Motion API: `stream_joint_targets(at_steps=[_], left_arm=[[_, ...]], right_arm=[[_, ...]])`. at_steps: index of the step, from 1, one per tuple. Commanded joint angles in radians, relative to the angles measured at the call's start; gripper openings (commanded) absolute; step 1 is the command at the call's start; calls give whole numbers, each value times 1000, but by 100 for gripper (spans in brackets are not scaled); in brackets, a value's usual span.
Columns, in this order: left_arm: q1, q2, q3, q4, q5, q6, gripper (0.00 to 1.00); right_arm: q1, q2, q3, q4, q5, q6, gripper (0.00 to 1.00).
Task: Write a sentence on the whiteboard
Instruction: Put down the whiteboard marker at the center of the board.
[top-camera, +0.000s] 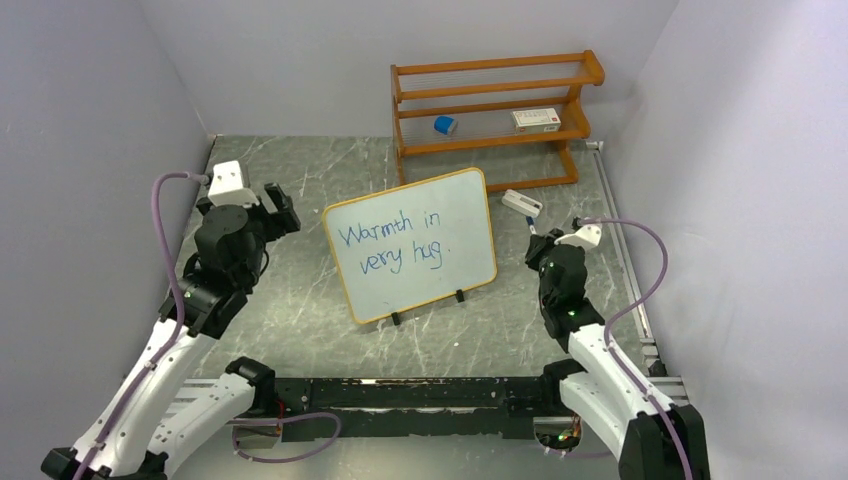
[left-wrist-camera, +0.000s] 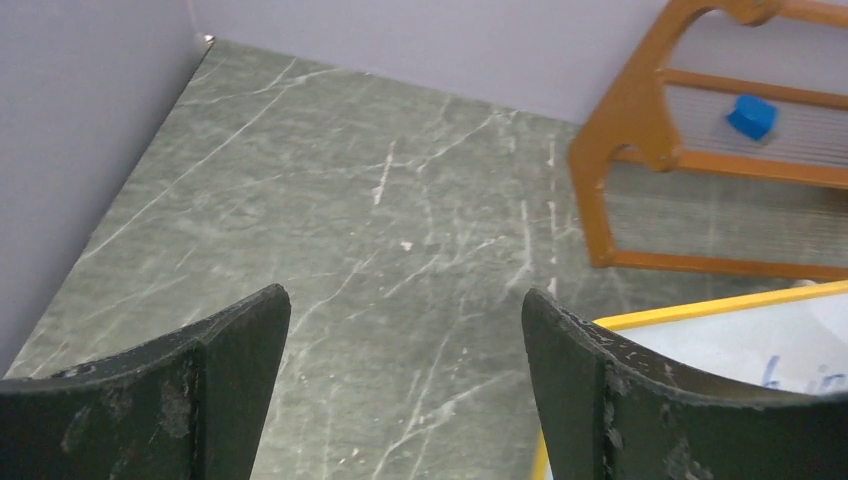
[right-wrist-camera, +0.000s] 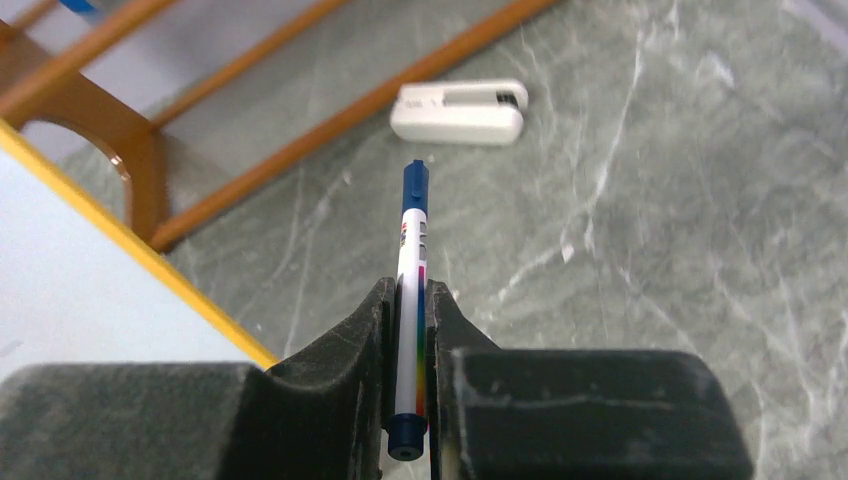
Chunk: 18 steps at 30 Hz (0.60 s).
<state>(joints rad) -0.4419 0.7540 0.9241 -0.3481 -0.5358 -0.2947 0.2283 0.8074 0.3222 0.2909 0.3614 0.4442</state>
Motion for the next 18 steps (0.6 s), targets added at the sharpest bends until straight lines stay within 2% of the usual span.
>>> stream_joint_targets(at_steps=[1, 6, 15, 18], left_arm=[[54, -49, -58, -8, 3, 36, 89], [55, -138, -89, -3, 8, 56, 91], [55, -279, -73, -98, 71, 47, 96], [55, -315, -62, -125, 87, 49, 96]], right_arm=[[-31, 43, -36, -42, -74, 87, 0], [-48, 105, -63, -39, -77, 154, 0], [-80, 235, -49, -97, -61, 255, 2], [-80, 253, -61, -111, -52, 284, 10]])
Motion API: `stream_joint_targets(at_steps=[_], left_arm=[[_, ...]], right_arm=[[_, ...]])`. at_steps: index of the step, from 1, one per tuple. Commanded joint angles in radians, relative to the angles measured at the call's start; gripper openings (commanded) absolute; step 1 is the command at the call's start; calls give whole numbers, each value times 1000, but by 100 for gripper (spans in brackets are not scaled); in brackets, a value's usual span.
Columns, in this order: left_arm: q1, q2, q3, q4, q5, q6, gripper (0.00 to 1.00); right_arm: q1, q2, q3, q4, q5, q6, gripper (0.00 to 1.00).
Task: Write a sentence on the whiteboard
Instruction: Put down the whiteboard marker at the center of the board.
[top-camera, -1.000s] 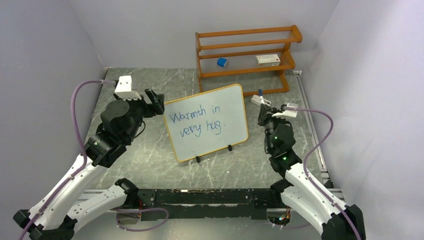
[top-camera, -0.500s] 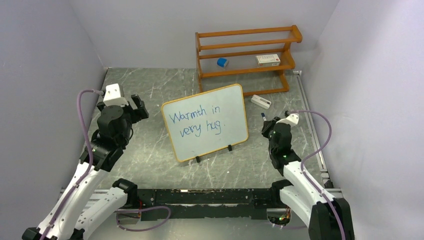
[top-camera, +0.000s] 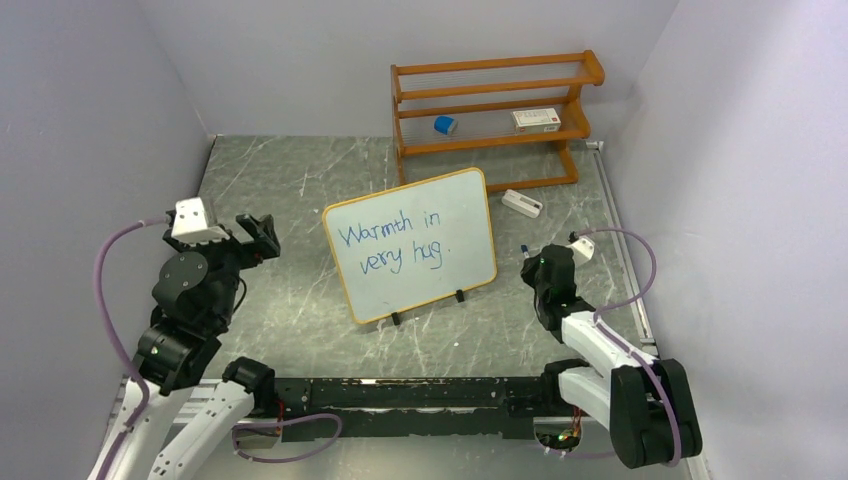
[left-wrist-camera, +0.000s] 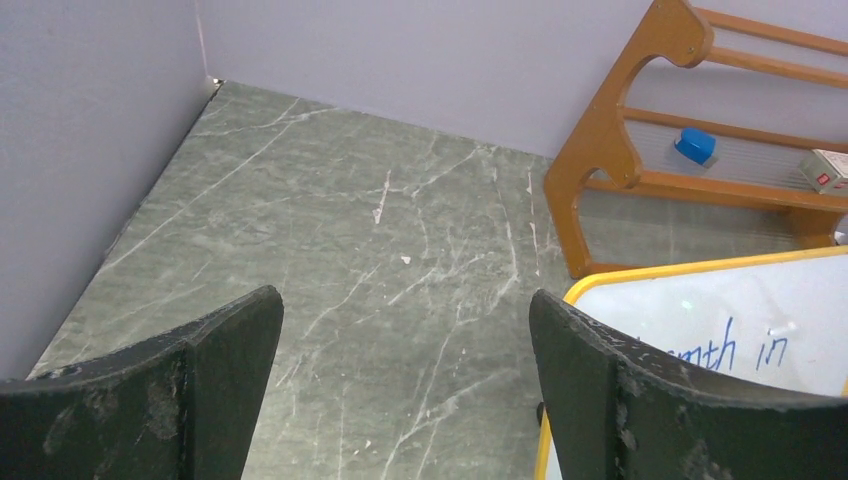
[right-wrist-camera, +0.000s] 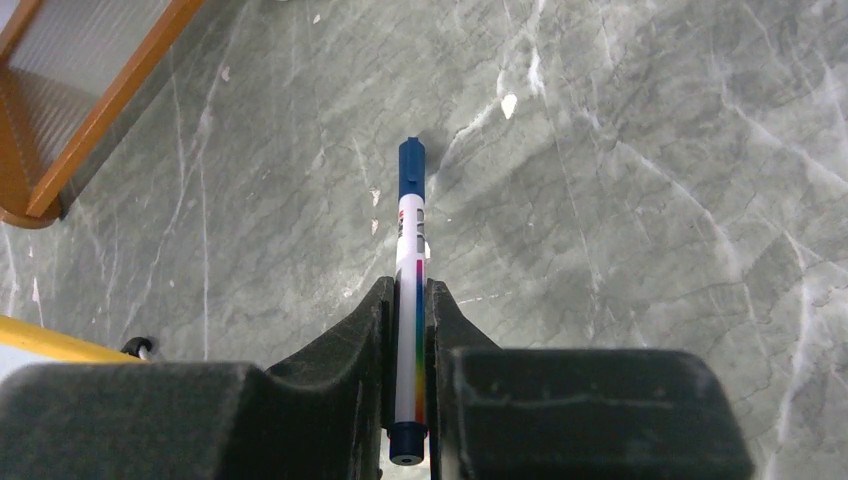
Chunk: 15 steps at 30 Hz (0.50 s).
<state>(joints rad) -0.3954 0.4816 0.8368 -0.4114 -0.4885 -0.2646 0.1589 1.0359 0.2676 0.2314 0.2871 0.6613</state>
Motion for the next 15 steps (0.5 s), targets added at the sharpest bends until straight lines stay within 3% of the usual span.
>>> stream_joint_targets(at_steps=[1, 8, 15], left_arm=[[9, -52, 30, -69, 47, 19, 96], [9, -92, 48, -136, 78, 8, 96], [9, -105, 85, -176, 116, 25, 96]], right_arm=[[-12, 21, -11, -54, 23, 72, 15], [-13, -103, -21, -141, 55, 76, 45], [-12, -314, 94, -387, 88, 17, 77]])
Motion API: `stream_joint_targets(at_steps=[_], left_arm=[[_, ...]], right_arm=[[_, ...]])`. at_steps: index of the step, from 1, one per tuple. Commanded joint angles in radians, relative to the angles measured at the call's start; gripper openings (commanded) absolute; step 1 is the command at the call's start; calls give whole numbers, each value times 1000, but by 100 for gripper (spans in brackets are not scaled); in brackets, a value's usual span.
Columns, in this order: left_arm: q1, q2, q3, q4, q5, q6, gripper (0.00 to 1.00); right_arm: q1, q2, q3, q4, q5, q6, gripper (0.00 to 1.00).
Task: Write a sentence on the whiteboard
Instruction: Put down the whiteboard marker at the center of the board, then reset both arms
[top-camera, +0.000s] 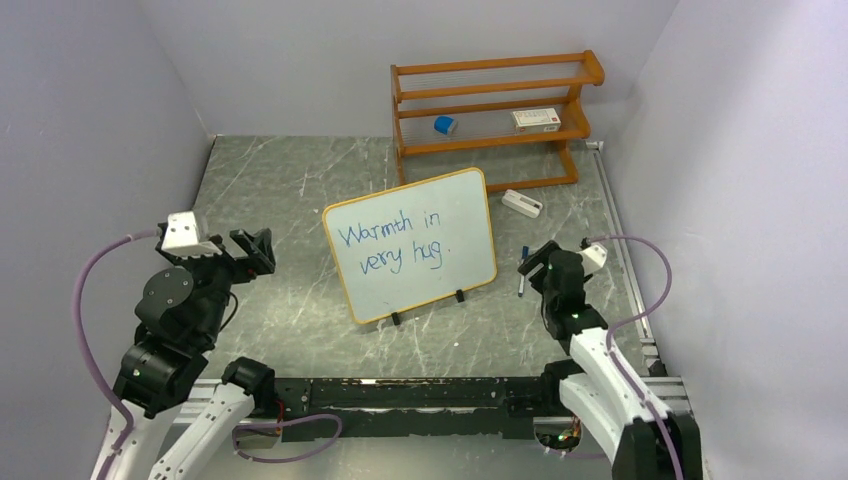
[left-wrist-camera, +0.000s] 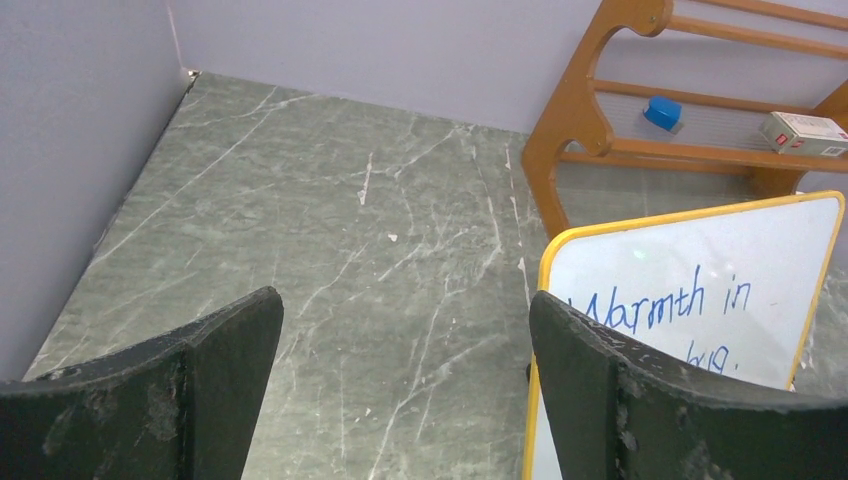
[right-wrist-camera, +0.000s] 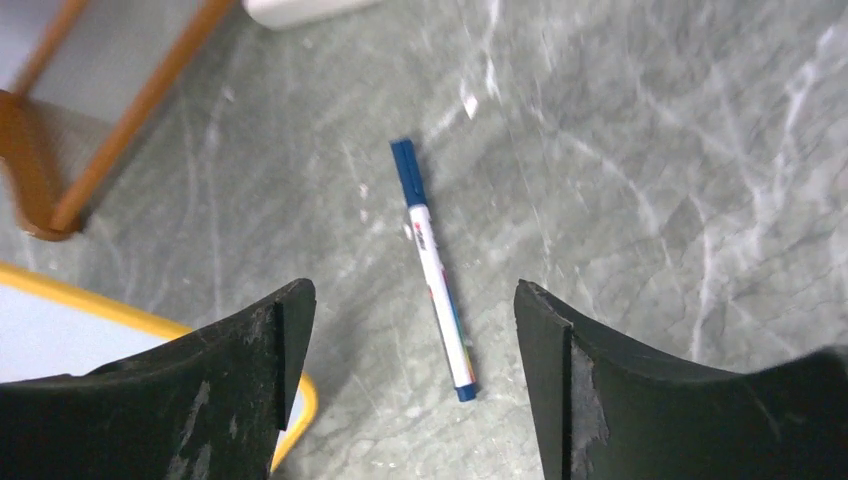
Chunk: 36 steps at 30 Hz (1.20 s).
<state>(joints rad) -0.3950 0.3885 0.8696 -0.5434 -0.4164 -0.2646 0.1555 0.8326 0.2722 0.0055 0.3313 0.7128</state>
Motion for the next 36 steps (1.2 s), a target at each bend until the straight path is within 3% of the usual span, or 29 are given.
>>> stream_joint_targets(at_steps=[1, 5, 13, 18, 25, 36], left_arm=[[8, -12, 62, -52, 50, 29, 96], [8, -6, 105, -85, 78, 61, 97], [-16, -13, 205, -157, 49, 97, 97], [-19, -85, 201, -164, -22, 71, 97], [-19, -208, 66, -117, -64, 36, 97], [-19, -178, 17, -101, -66, 32, 97]], right_arm=[[-8, -148, 115, -199, 45, -46, 81], [-8, -303, 233, -345, 52, -133, 99], [-9, -434, 515, -516, 24, -334, 100], [-9, -447, 601, -563, 47, -436, 100], [-3, -516, 539, -519, 31, -480, 100], [9, -573, 516, -497, 10, -521, 100]])
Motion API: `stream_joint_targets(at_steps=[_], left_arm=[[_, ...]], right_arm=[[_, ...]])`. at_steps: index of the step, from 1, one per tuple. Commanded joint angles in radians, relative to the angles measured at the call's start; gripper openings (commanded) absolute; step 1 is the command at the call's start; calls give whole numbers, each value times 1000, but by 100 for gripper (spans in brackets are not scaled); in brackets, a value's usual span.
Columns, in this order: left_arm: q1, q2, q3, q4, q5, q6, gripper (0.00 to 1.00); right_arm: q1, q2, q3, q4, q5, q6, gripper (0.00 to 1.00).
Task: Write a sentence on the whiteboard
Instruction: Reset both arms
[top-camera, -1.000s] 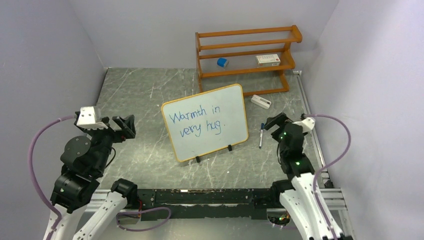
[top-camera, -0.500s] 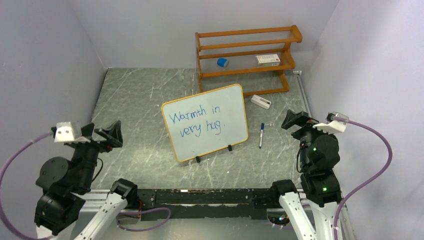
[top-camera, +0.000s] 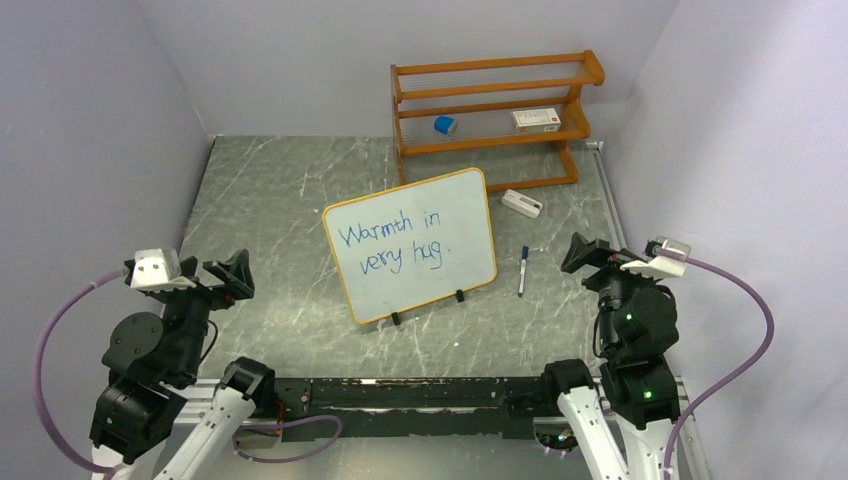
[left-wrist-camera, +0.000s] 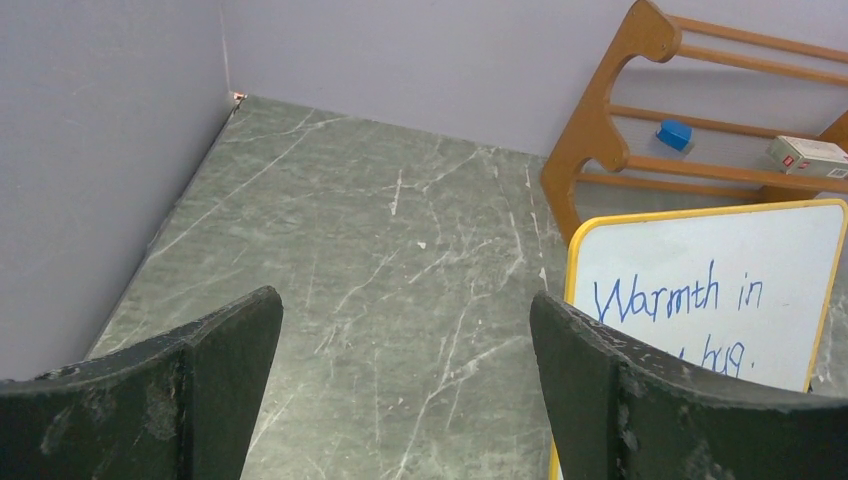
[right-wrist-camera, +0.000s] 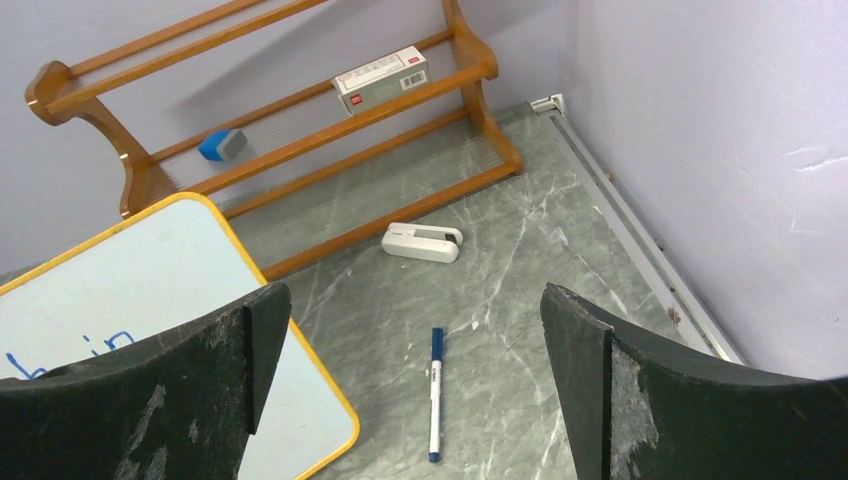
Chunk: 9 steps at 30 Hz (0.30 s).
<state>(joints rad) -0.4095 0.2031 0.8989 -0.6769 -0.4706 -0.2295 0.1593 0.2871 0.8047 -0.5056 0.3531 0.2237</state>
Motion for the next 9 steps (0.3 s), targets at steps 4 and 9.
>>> stream_joint_targets(at_steps=[4, 9], left_arm=[[-5, 12, -18, 39, -11, -6, 97], [-5, 19, -19, 46, -1, -14, 97]], right_arm=[[5, -53, -27, 18, -37, -50, 100], [8, -58, -31, 25, -38, -49, 100]])
